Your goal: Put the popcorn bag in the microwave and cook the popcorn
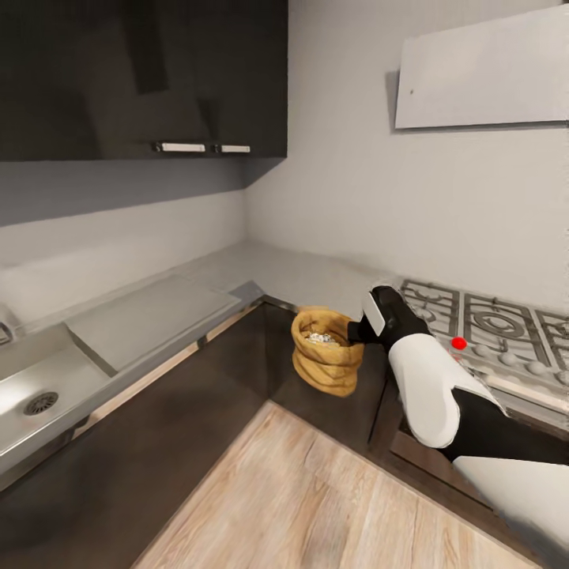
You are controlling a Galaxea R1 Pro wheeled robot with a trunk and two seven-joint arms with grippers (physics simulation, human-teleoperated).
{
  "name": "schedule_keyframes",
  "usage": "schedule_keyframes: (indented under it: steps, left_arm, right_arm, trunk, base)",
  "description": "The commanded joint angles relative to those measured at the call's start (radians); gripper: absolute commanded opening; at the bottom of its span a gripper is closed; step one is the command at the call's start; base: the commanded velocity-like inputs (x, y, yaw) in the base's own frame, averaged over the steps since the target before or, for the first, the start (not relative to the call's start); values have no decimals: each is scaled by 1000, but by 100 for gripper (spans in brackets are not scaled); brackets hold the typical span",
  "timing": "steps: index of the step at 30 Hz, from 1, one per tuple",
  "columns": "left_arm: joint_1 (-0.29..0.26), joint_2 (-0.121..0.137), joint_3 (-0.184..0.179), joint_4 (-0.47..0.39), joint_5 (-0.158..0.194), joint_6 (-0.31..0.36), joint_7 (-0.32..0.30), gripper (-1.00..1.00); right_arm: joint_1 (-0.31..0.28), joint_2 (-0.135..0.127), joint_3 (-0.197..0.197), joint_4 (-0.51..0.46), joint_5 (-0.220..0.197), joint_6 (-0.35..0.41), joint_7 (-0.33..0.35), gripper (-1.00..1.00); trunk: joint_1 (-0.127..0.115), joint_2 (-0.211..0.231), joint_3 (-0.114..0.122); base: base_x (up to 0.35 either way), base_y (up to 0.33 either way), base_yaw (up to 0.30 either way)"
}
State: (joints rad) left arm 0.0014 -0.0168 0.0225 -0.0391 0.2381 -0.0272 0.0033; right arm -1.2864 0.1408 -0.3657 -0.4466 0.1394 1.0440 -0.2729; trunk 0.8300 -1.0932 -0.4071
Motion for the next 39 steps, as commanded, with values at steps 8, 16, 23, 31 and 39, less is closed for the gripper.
schedule_keyframes:
  steps: [8,16,23,31,39]
  left_arm:
    - [0,-1,1,-1,4,-2,0,100]
    - [0,0,1,-1,5,-2,0,100]
    - [0,0,1,-1,4,-2,1,100]
    - [0,0,2,-1,4,-2,0,100]
    - [0,-1,2,-1,5,-2,0,100]
  right_arm:
    - [51,-18,-9,-1,6,3,48,-100]
    - [65,-21,-7,0,5,3,92,-100]
    - [65,-20,-7,0,6,3,98,-100]
    - [65,-16,-7,5,8,3,95,-100]
    - [65,-19,-7,21,11,-7,95,-100]
  trunk:
    - [0,-1,12]
    - [0,-1,24]
    - [0,-1,35]
    - [0,-1,47]
    - [0,-1,51]
  base:
    - [0,0,-108]
    - [0,0,-112]
    - [0,0,-115]
    - [0,0,-115]
    - [0,0,-39]
